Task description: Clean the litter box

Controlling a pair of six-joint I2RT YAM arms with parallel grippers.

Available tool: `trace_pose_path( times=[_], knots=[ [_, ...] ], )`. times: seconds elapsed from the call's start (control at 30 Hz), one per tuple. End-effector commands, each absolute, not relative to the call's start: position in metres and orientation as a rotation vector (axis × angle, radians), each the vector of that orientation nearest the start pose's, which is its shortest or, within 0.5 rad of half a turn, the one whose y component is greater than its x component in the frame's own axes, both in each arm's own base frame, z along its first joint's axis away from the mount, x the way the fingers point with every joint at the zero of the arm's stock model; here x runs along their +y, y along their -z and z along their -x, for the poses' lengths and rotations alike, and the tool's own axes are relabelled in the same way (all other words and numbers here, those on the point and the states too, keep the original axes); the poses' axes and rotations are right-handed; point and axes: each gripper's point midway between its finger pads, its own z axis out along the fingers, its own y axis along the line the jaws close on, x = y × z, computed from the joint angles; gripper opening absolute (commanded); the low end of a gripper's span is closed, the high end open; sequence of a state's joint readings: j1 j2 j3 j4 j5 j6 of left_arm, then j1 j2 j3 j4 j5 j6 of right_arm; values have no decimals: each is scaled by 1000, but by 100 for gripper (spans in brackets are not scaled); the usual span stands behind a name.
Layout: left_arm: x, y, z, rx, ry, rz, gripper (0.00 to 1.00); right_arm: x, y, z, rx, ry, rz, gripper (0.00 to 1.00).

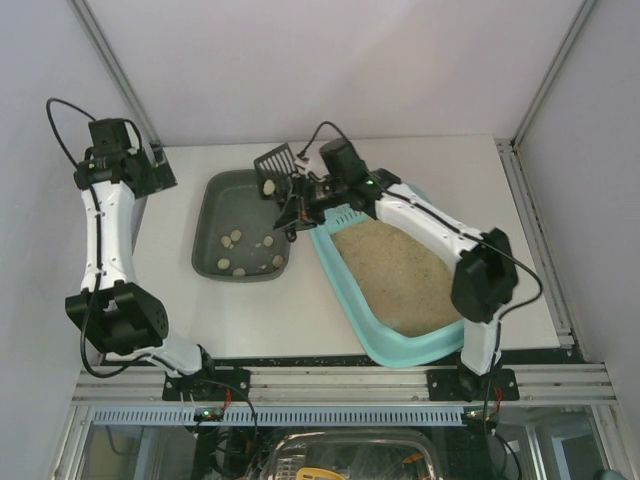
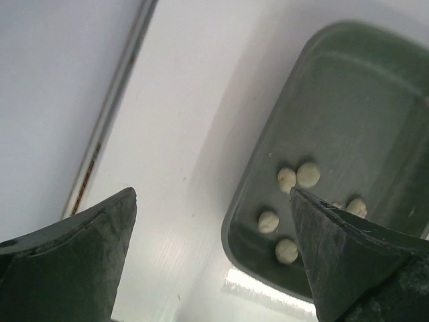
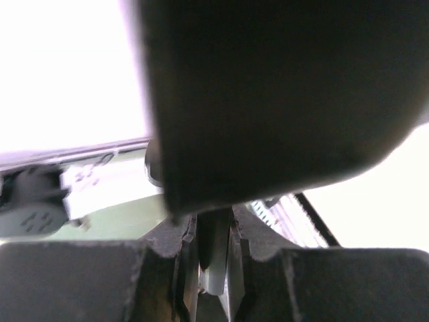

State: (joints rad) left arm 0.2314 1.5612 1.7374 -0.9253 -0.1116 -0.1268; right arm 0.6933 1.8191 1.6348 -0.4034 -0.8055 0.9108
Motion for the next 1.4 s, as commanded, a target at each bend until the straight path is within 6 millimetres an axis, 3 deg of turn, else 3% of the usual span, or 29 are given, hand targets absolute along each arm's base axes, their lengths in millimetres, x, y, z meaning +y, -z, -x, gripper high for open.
trace_pose_path(
  times=[0.0,0.13,0.3,0.47,0.6,0.93,1.03,1.1,1.23,1.33,1.37],
  knots=[
    [96,-270,-366,2269,-129,526,100,426,-220,-271,2613,-1244,543,0],
    [95,-259,-360,2278,-131,525,100,432,-176,-281,2669,-861,679,0],
    [103,-251,-357,2298,-186,527,99,426,-140,-285,2616,-452,788,0],
    [105,-249,-359,2291,-191,505,100,412,-120,-288,2500,-56,891,0],
    [104,-244,-363,2304,-177,504,100,411,-120,-284,2444,50,907,0],
    [96,-237,-365,2329,-119,518,100,410,-143,-280,2397,48,863,0],
    [96,-237,-364,2329,-116,522,100,404,-175,-279,2417,-75,767,0],
    [96,-236,-363,2330,-117,526,100,398,-206,-269,2440,-296,707,0],
    [94,-234,-364,2331,-104,537,100,354,-254,-256,2395,-618,563,0],
    [93,-234,-368,2317,-85,540,100,294,-274,-247,2359,-740,426,0],
    [91,-233,-370,2314,-72,537,100,277,-273,-245,2357,-767,387,0]
  ],
)
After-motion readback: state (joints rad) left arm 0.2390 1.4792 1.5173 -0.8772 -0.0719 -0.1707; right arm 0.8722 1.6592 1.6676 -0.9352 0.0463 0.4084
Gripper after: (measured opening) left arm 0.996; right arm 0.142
